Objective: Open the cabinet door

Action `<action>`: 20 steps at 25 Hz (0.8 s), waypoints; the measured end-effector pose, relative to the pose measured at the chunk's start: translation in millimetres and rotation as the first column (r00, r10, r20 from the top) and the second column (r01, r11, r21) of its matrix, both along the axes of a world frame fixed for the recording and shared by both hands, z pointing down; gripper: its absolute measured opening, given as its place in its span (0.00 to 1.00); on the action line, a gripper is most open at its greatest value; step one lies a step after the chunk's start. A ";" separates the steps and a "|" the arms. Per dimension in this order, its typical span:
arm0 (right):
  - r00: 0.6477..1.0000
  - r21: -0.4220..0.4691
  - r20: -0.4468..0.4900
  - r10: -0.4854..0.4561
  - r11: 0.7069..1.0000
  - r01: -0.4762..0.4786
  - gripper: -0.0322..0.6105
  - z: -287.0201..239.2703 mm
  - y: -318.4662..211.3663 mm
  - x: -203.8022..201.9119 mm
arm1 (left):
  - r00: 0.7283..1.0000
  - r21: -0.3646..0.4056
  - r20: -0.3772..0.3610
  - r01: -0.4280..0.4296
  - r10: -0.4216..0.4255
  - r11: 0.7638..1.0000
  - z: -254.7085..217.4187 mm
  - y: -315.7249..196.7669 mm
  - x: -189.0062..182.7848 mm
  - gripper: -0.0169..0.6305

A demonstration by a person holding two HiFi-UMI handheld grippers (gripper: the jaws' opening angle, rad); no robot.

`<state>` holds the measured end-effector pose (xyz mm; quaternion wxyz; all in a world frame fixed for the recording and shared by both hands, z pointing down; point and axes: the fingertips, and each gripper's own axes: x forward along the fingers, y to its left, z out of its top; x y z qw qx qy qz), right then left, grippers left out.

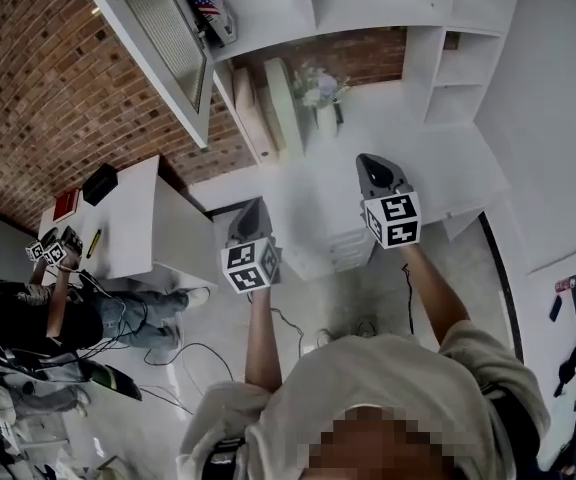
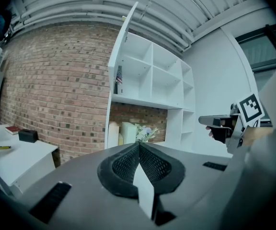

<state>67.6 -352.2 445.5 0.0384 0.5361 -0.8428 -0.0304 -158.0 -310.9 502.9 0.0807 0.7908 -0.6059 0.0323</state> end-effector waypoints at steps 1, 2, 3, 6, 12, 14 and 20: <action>1.000 -0.005 0.001 0.002 1.000 -0.002 0.07 3.8 0.6 2.9 | 1.000 -0.003 0.000 0.003 -0.003 1.000 1.5 -0.7 0.7 0.07; 1.000 -0.008 0.001 0.004 1.000 -0.004 0.07 6.7 2.0 5.4 | 1.000 -0.005 0.000 0.006 -0.006 1.000 2.5 -0.5 1.1 0.07; 1.000 -0.011 0.002 0.007 1.000 -0.007 0.07 9.7 4.3 7.5 | 1.000 -0.006 0.000 0.008 -0.008 1.000 3.6 0.7 1.1 0.07; 1.000 -0.029 0.019 0.016 0.999 -0.015 0.07 19.9 10.0 11.2 | 1.000 -0.015 -0.006 0.015 -0.015 1.000 10.4 5.9 0.2 0.07; 1.000 -0.052 0.021 0.018 0.999 -0.017 0.07 29.2 4.1 16.2 | 0.999 -0.047 -0.015 0.027 -0.028 0.999 25.0 5.9 4.2 0.07; 1.000 -0.053 0.020 0.017 0.998 -0.016 0.07 29.3 3.4 17.4 | 0.999 -0.046 -0.015 0.027 -0.028 0.999 25.8 5.5 4.4 0.07; 1.000 -0.061 0.011 0.007 0.998 -0.007 0.07 33.6 4.0 14.6 | 0.999 -0.052 -0.020 0.032 -0.033 0.998 28.3 6.4 2.7 0.07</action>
